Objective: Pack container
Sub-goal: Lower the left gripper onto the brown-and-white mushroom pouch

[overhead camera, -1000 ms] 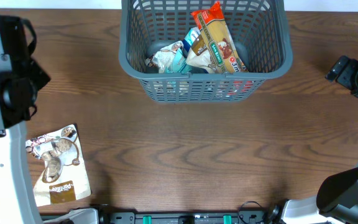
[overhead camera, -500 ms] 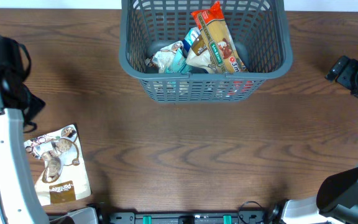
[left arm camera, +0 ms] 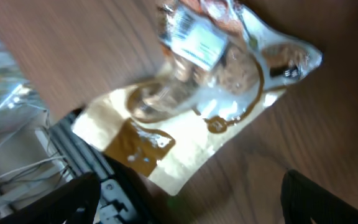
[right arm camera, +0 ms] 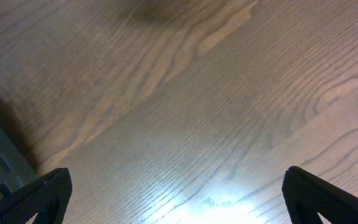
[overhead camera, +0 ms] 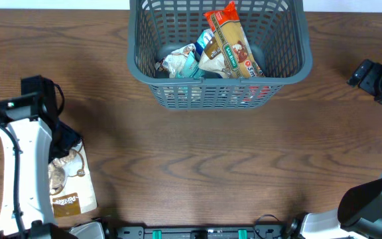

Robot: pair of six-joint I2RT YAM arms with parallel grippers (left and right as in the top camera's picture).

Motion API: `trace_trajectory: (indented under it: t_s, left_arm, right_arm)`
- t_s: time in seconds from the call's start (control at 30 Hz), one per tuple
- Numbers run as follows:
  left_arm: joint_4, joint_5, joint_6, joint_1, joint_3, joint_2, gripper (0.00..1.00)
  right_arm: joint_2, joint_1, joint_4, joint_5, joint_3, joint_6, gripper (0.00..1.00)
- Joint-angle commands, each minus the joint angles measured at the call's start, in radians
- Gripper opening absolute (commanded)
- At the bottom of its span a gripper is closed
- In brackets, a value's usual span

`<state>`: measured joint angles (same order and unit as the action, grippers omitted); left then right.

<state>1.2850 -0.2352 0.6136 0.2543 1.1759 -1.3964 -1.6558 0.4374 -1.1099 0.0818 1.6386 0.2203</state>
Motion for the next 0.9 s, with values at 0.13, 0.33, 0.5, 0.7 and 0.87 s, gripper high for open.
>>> trace_trajectory:
  t_s: [0.13, 0.33, 0.5, 0.7, 0.87]
  left_arm:
    - [-0.041, 0.066, -0.196, 0.093, -0.081, 0.011, 0.84]
    - [-0.046, 0.172, -0.351, 0.252, -0.081, 0.011, 0.84]
    - [-0.050, 0.198, -0.406, 0.357, -0.081, -0.004, 0.84]
    - [-0.134, 0.198, -0.487, 0.395, -0.081, -0.066, 0.84]
    - [-0.272, 0.201, -0.591, 0.394, -0.081, -0.135, 0.87]
  right_arm:
    - [0.004, 0.001, -0.001, 0.003, -0.001, 0.011, 0.99]
    - [0.004, 0.001, -0.001, 0.004, -0.001, 0.011, 0.99]
    - [0.004, 0.001, -0.001, 0.003, -0.001, 0.011, 0.99]
    - [0.004, 0.000, -0.001, 0.003, -0.001, 0.011, 0.99]
    - [0.004, 0.001, -0.001, 0.003, -0.001, 0.011, 0.99]
